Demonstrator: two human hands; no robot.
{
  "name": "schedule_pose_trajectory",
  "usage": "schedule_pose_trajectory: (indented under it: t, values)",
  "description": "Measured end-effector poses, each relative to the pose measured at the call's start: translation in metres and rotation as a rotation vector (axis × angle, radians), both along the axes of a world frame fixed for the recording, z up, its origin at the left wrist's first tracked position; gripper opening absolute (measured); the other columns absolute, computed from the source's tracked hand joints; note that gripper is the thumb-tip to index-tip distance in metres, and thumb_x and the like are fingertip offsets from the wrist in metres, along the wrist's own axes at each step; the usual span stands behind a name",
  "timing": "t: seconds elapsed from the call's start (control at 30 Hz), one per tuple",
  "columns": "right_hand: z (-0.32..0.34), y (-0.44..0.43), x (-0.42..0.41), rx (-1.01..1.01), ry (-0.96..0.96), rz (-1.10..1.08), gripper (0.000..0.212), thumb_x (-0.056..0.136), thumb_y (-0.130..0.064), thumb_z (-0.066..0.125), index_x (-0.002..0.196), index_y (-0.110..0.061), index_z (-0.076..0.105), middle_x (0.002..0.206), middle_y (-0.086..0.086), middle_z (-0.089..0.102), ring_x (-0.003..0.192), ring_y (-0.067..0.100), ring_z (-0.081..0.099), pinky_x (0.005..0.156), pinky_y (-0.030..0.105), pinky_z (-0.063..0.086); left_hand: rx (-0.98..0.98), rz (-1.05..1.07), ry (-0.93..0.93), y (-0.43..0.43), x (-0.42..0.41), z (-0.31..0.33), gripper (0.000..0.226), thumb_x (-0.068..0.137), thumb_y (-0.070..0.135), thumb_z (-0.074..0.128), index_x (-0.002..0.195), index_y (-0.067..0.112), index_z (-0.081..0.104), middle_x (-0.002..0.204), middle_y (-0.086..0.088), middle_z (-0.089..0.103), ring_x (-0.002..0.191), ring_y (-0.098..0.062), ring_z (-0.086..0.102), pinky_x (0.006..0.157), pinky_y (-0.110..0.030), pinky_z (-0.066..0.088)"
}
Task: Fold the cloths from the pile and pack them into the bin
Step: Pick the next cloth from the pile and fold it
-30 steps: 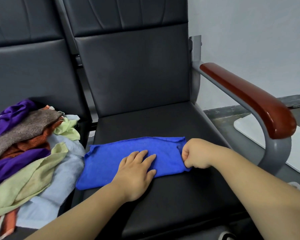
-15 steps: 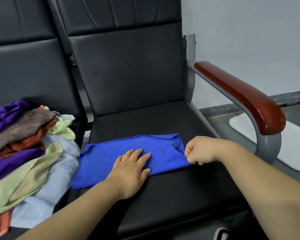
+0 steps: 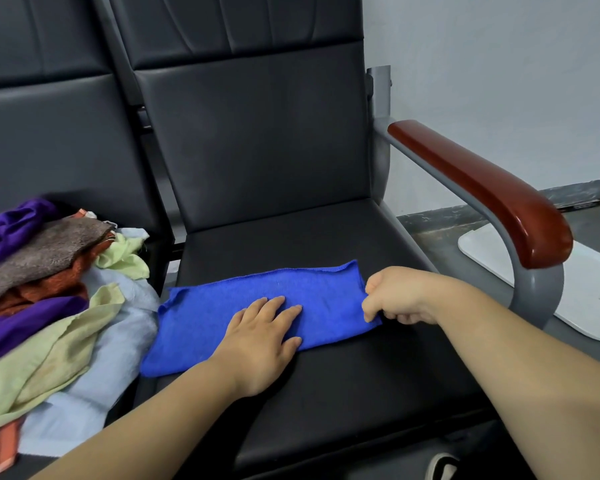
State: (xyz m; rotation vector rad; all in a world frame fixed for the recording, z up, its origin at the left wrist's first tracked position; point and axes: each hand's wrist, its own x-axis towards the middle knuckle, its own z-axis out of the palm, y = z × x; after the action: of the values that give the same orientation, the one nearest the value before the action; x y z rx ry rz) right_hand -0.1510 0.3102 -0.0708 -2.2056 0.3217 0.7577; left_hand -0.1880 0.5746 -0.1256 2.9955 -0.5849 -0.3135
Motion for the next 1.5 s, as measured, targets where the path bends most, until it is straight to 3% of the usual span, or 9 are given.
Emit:
schedule_pose_trajectory:
  t: [0.23,0.4,0.57,0.73,1.0,1.1,1.2,1.33,1.5]
  values:
    - [-0.011,0.006,0.010,0.134,-0.005,-0.244,0.015,0.086,-0.013,0.073,0.094,-0.020,0.062,0.081,0.004,0.052,0.064,0.015,0.044,0.051,0.023,0.033,-0.011,0.009,0.013,-0.001,0.001,0.001,0.079,0.087,0.070,0.008,0.159,0.038,0.015,0.168,0.007,0.011,0.155,-0.020,0.004,0.125,-0.039,0.008]
    - [-0.009,0.004,0.013,-0.402,-0.354,-0.009,0.014,0.087,-0.010,0.060,0.094,-0.006,0.071,0.089,0.008,0.071,0.084,0.029,0.068,0.075,0.036,0.057,-0.006,0.003,0.014,-0.001,0.000,0.004,0.060,0.104,0.054,0.031,0.160,0.037,0.015,0.168,0.006,0.009,0.155,-0.020,0.002,0.125,-0.039,0.006]
    - [-0.009,0.021,0.011,-0.230,-0.494,0.125,0.024,0.091,-0.013,0.059,0.104,-0.029,0.071,0.105,-0.011,0.065,0.101,0.016,0.064,0.091,0.033,0.055,-0.021,-0.012,0.023,-0.002,0.001,0.006,0.058,0.104,0.053,0.032,0.159,0.040,0.016,0.168,0.005,0.010,0.154,-0.020,0.003,0.125,-0.039,0.007]
    - [-0.021,0.033,0.019,-0.409,-0.449,0.391,0.042,0.097,-0.016,0.049,0.135,-0.024,0.061,0.146,-0.006,0.048,0.132,0.022,0.044,0.107,0.039,0.046,-0.021,-0.050,0.043,-0.001,0.001,0.010,0.052,0.106,0.047,0.033,0.156,0.048,0.019,0.167,0.005,0.012,0.154,-0.022,0.004,0.125,-0.041,0.008]
    - [-0.009,0.041,0.018,-0.627,-0.367,0.376,0.045,0.094,-0.023,0.048,0.138,-0.025,0.056,0.134,0.000,0.048,0.113,0.026,0.054,0.091,0.040,0.055,-0.117,0.046,0.083,0.018,0.018,0.015,0.048,0.097,0.035,0.046,0.142,0.027,0.033,0.155,0.009,0.032,0.153,-0.017,0.017,0.124,-0.049,0.011]
    - [-0.005,0.047,0.015,-0.678,-0.358,0.359,0.023,0.092,-0.024,0.049,0.112,-0.022,0.060,0.118,0.000,0.057,0.096,0.023,0.059,0.072,0.034,0.051,-0.101,0.083,0.065,0.022,0.022,0.021,0.049,0.087,0.042,0.046,0.134,0.028,0.041,0.148,0.011,0.037,0.149,-0.018,0.021,0.121,-0.048,0.016]
    - [-0.004,0.053,0.012,-0.695,-0.321,0.320,0.002,0.092,-0.021,0.052,0.092,-0.022,0.054,0.099,-0.001,0.060,0.082,0.020,0.059,0.056,0.030,0.041,-0.029,0.129,-0.085,0.019,0.015,0.023,0.052,0.080,0.049,0.045,0.129,0.031,0.045,0.129,0.009,0.042,0.123,-0.021,0.038,0.103,-0.039,0.034]
    - [-0.002,0.057,0.005,-0.681,-0.297,0.276,0.007,0.093,-0.019,0.054,0.099,-0.017,0.058,0.093,0.000,0.062,0.078,0.019,0.062,0.054,0.029,0.042,-0.022,0.270,-0.117,0.006,0.006,0.022,0.039,0.093,0.055,0.044,0.122,0.028,0.047,0.112,0.006,0.050,0.103,-0.022,0.046,0.088,-0.038,0.042]
    - [-0.001,0.064,-0.006,-0.623,-0.298,0.213,0.030,0.094,-0.024,0.056,0.117,-0.014,0.040,0.091,0.002,0.059,0.070,0.018,0.058,0.050,0.031,0.039,0.005,0.316,-0.064,0.011,0.011,0.012,0.049,0.094,0.065,0.036,0.123,0.026,0.044,0.130,0.007,0.047,0.126,-0.024,0.043,0.104,-0.048,0.036]
